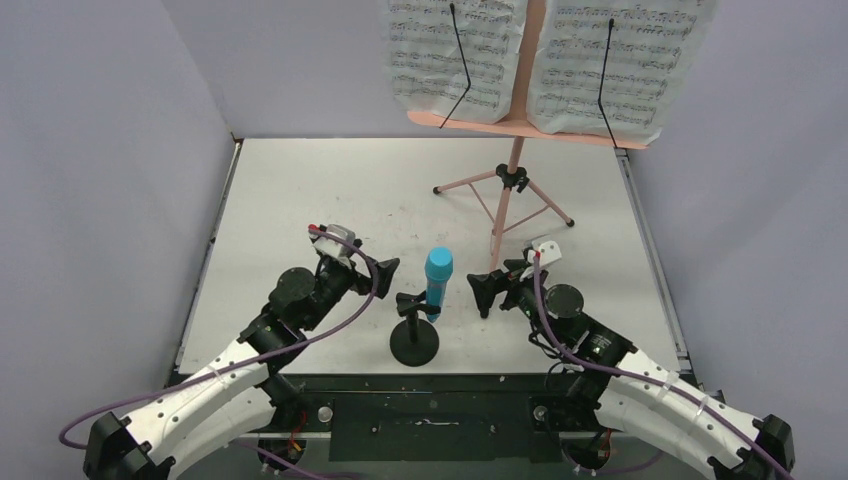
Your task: Set up the instrument practice props
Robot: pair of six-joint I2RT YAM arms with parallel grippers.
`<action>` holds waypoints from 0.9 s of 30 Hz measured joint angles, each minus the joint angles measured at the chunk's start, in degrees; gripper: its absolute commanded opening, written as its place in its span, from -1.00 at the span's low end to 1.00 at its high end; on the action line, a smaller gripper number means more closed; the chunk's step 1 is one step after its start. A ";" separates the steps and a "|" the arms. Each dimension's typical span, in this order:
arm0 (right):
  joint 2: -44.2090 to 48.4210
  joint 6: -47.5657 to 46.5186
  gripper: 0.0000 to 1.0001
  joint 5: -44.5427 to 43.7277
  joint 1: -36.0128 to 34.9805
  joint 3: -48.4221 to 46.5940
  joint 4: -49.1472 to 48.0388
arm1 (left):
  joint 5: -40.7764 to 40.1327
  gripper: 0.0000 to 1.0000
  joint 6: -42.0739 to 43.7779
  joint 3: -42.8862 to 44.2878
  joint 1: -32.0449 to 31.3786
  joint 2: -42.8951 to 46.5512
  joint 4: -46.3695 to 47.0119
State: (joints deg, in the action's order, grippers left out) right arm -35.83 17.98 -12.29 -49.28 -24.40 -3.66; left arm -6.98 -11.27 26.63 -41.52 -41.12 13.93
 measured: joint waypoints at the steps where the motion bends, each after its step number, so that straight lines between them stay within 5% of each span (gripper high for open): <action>1: -0.74 -0.13 0.80 0.98 1.27 -0.26 0.00 | -0.61 0.93 0.20 0.50 0.07 -1.27 0.09; 7: -4.26 0.79 0.80 10.84 14.38 -0.68 -0.42 | -1.99 0.93 1.01 4.09 3.08 -7.61 1.60; 18: -13.75 3.52 0.79 27.85 35.58 -0.68 -5.62 | 2.75 0.93 -5.40 3.39 19.43 -14.05 9.20; 27: -20.46 4.15 0.79 30.32 49.11 -0.22 -13.57 | 1.36 0.93 -8.81 -2.60 24.92 -17.97 16.46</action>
State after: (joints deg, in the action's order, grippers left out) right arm -56.29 22.13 18.02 -0.16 -24.62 -17.23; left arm -5.63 -20.08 24.03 -16.60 -59.09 30.39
